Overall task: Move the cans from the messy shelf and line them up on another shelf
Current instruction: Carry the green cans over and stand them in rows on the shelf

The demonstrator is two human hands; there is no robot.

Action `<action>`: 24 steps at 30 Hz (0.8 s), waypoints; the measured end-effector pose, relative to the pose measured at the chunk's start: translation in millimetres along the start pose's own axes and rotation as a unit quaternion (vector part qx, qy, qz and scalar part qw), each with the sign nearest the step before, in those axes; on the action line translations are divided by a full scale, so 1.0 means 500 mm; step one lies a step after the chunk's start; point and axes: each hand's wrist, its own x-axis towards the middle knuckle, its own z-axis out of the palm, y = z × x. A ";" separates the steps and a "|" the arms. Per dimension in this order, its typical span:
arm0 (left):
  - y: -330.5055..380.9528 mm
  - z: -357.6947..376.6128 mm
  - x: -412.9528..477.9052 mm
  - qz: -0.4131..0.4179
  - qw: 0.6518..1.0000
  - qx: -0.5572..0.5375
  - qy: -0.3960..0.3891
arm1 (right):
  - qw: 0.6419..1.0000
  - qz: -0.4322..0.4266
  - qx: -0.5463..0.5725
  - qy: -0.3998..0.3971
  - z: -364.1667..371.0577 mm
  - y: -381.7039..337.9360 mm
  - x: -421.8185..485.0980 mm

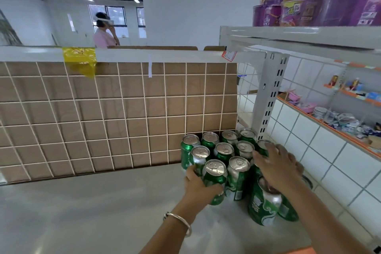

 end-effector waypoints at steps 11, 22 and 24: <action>-0.018 -0.023 -0.030 -0.009 0.991 -0.125 -0.051 | 0.964 0.108 0.243 0.027 -0.022 0.070 -0.041; -0.013 -0.035 -0.009 0.024 0.990 -0.128 -0.052 | 0.925 0.162 0.343 -0.007 0.037 0.131 0.000; -0.018 -0.027 0.012 0.017 0.989 -0.137 -0.047 | 0.918 0.166 0.361 -0.014 0.020 0.105 -0.017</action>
